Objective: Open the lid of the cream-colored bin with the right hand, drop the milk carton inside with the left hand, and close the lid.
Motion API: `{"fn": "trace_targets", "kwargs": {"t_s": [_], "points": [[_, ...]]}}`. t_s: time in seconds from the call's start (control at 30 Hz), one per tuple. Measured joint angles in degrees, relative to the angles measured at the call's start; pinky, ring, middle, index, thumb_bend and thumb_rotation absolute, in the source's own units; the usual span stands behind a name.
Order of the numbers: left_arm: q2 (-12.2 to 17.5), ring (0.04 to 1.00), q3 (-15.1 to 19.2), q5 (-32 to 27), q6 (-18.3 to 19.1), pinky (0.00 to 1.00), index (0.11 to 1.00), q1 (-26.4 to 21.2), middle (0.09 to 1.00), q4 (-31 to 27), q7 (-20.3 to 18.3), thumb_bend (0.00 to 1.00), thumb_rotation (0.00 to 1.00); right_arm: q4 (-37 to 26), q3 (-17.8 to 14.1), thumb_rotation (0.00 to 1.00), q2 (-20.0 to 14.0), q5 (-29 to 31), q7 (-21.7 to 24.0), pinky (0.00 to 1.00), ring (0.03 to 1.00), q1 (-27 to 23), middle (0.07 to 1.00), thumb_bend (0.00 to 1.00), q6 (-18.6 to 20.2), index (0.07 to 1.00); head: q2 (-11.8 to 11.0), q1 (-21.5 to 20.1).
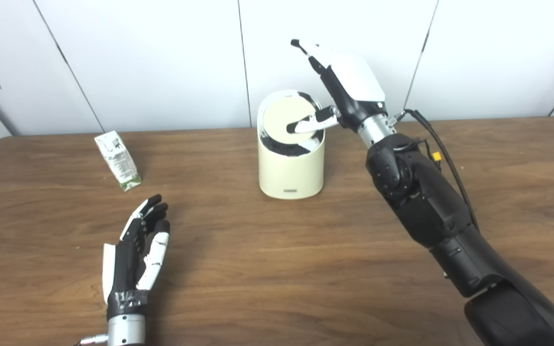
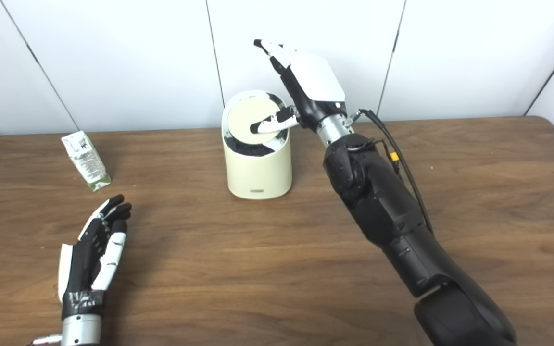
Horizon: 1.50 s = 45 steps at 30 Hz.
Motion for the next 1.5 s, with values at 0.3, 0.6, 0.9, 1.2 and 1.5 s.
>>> {"fn": "trace_targets", "kwargs": {"t_s": [0.3, 0.6, 0.9, 1.2, 1.5], "points": [[-0.1, 0.813, -0.1, -0.1, 0.0, 0.84, 0.875, 0.0, 0.804, 0.0, 0.2, 0.43, 0.69, 0.2, -6.0, 0.40, 2.1, 7.5, 3.4, 0.82, 0.910, 2.0, 0.926, 0.71, 1.5, 0.923, 0.0, -0.2], [-0.1, 0.813, -0.1, -0.1, 0.0, 0.83, 0.875, 0.0, 0.805, -0.1, 0.2, 0.44, 0.70, -7.3, -14.6, 0.96, 7.1, 20.6, 8.1, 0.74, 0.842, 8.8, 0.886, 0.54, 10.8, 0.926, 0.1, -0.4], [0.0, 0.817, -0.1, -0.6, 0.0, 0.83, 0.879, 0.1, 0.811, -0.2, 0.1, 0.44, 0.69, -17.1, -16.1, 1.00, 6.7, 23.8, 9.4, 0.81, 0.854, 15.4, 0.880, 0.53, 13.0, 0.910, 0.3, -0.4], [0.3, 0.809, 0.1, -1.1, 0.0, 0.82, 0.875, 0.2, 0.808, -0.2, -0.1, 0.42, 0.66, -20.3, -15.7, 1.00, 2.4, 21.7, 8.4, 0.81, 0.847, 25.9, 0.864, 0.55, 8.7, 0.905, 0.4, -0.4], [0.4, 0.811, 0.2, -2.4, 0.0, 0.83, 0.875, 0.0, 0.814, -0.1, -0.1, 0.44, 0.71, -24.0, -16.4, 1.00, 3.4, 22.9, 7.2, 0.81, 0.878, 35.9, 0.901, 0.61, 3.6, 0.923, -0.2, -0.1]]}}
